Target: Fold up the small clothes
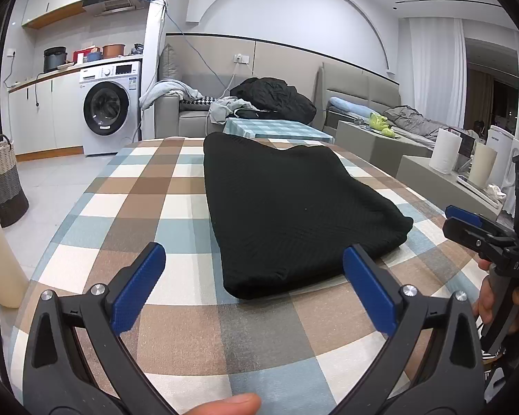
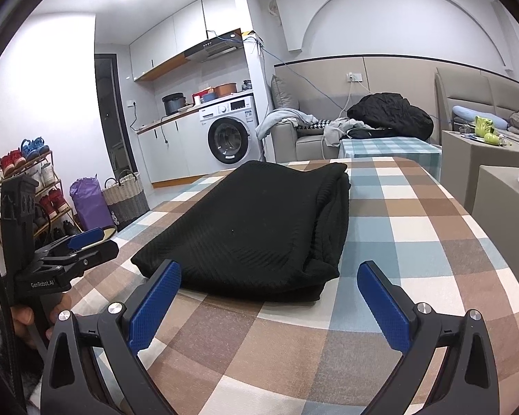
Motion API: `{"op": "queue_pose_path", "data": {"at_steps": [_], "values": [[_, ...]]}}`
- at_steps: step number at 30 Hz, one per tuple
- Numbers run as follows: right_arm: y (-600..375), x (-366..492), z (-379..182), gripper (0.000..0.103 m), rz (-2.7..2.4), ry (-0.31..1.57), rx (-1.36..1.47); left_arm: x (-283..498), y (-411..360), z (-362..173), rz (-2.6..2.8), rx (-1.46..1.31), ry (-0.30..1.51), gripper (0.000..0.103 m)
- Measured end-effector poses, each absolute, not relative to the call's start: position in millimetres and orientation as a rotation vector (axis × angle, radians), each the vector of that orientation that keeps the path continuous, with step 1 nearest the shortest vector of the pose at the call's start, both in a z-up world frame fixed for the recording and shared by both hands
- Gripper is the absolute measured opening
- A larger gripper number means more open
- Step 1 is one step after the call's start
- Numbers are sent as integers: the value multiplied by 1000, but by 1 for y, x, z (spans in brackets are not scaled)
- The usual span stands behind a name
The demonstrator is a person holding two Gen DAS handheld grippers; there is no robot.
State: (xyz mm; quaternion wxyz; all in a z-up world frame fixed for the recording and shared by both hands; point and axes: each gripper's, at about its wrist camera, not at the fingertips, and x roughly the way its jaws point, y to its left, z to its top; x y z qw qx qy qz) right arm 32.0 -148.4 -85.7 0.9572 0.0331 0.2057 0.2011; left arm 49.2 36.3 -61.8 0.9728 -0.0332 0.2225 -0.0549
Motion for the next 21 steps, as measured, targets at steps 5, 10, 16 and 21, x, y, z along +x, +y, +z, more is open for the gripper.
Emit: {"op": "queue_pose_path", "data": {"at_steps": [5,10,16,21], "values": [[-149,32,-85,103,414,419,70,48,35,-63,-109,-57,448,102],[-149,32,-85,103,415,418,66,48,36,-64,-107,-61,450,102],[-148,32,-85,103,416,419,67,48,36,-64,-105,-60,449,102],[-148,33,-86,103,413,419,68,48,36,-64,-107,-61,450,102]]}}
